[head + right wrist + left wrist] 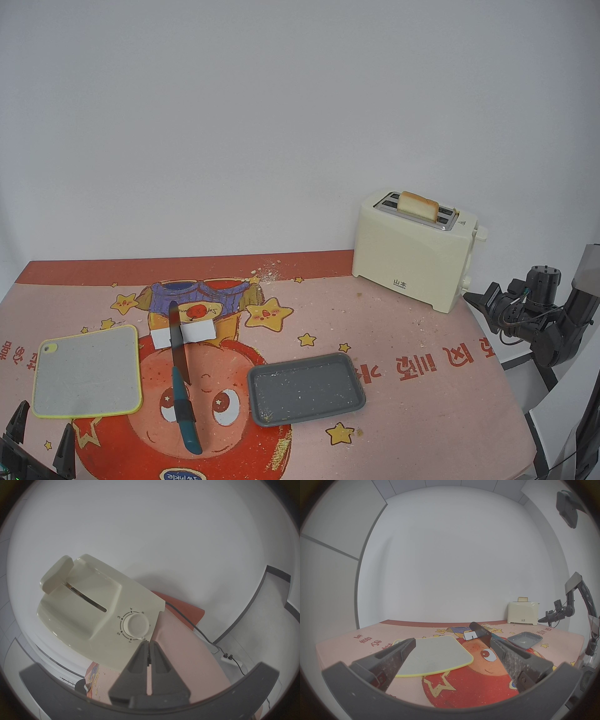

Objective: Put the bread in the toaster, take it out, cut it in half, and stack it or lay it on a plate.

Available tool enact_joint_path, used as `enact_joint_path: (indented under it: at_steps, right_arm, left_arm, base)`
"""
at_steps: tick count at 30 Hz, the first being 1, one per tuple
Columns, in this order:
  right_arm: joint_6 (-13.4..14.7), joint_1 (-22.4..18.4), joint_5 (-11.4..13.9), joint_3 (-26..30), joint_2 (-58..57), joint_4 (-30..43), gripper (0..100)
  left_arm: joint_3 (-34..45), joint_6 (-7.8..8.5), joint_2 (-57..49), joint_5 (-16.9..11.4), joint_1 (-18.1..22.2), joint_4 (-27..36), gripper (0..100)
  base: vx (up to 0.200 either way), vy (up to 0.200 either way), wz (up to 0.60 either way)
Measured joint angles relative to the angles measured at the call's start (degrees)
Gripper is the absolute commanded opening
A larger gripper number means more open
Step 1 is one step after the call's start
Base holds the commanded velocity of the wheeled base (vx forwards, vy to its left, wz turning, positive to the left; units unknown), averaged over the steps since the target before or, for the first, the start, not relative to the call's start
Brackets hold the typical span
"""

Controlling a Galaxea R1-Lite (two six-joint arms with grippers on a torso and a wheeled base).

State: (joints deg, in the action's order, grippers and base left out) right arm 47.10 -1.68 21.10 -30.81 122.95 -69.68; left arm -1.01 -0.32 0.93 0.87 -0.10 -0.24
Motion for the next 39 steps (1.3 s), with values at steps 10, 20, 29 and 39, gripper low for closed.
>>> enact_joint_path:
  at_steps: [10, 20, 29, 39]
  right_arm:
    - [0.00, 0.61, 0.05, 0.02, -0.11, 0.00, 0]
    - [0.00, 0.95, 0.00, 0.49, -0.16, -3.29, 0]
    - [-0.09, 1.05, -0.17, 1.23, 1.13, -3.62, 0]
    - [-0.09, 0.61, -0.39, 0.88, 1.57, -3.64, 0]
  left_arm:
    - [0.00, 0.00, 0.00, 0.00, 0.00, 0.00, 100]
    - [0.00, 0.00, 0.00, 0.00, 0.05, 0.00, 100]
    - [0.00, 0.00, 0.00, 0.00, 0.00, 0.00, 100]
    - [0.00, -0.01, 0.00, 0.00, 0.02, 0.00, 100]
  base:
    - [0.000, 0.000, 0.00]
    - [0.000, 0.000, 0.00]
    - [0.000, 0.000, 0.00]
    - [0.000, 0.000, 0.00]
